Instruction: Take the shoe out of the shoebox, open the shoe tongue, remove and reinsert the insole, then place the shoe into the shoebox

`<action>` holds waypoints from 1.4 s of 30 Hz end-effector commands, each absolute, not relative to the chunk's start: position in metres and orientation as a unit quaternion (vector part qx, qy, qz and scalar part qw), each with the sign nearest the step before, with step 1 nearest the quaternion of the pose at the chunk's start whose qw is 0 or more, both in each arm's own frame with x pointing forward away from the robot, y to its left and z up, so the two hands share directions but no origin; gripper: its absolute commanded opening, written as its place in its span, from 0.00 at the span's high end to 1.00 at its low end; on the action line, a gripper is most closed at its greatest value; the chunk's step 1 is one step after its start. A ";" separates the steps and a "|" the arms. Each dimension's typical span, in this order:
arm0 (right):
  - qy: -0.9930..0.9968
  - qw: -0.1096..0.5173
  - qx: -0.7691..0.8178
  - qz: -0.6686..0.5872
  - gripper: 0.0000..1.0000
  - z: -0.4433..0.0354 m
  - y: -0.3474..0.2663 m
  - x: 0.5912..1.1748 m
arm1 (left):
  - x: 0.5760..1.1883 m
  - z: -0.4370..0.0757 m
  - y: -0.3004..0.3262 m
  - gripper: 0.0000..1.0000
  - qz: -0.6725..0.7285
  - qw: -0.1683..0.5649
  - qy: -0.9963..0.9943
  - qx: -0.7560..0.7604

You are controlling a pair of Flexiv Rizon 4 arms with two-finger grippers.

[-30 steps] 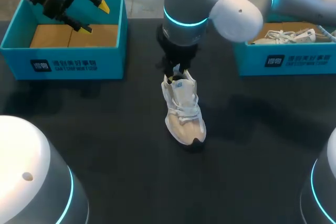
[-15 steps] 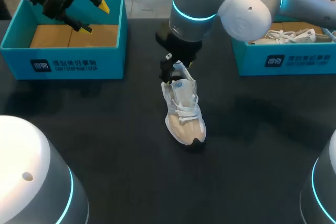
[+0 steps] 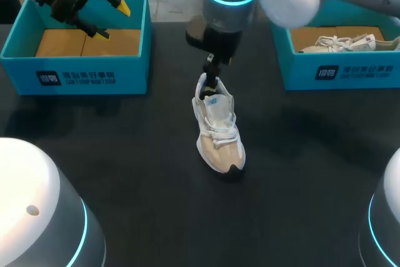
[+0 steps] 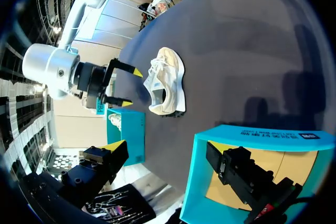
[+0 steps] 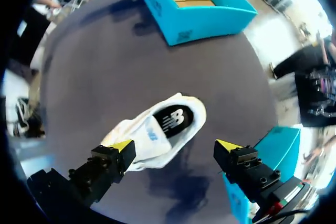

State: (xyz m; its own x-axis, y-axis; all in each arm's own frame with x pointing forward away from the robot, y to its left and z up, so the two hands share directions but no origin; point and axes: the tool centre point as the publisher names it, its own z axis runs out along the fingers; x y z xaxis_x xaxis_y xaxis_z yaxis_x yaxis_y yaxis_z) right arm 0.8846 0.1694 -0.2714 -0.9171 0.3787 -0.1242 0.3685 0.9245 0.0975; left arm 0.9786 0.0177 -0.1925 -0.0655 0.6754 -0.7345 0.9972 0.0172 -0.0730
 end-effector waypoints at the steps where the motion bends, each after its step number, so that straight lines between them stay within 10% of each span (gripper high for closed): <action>1: 0.990 0.064 0.125 0.001 0.00 -0.277 0.178 0.909 | 0.979 -0.192 0.018 0.00 -0.305 0.262 0.663 0.631; 42: 0.996 0.070 -0.053 -0.025 0.00 -0.370 0.182 0.959 | 0.979 -0.192 0.018 0.00 -0.305 0.262 0.663 0.631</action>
State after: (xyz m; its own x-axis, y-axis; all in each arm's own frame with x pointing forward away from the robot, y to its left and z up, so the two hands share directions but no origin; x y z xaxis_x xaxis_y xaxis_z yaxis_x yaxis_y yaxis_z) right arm 0.9556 0.1813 -0.3652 -0.9842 -0.1060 -0.1417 -0.0982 0.9933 -0.0614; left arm 0.9786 0.0177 -0.1925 -0.0654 0.6754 -0.7345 0.9972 0.0172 -0.0730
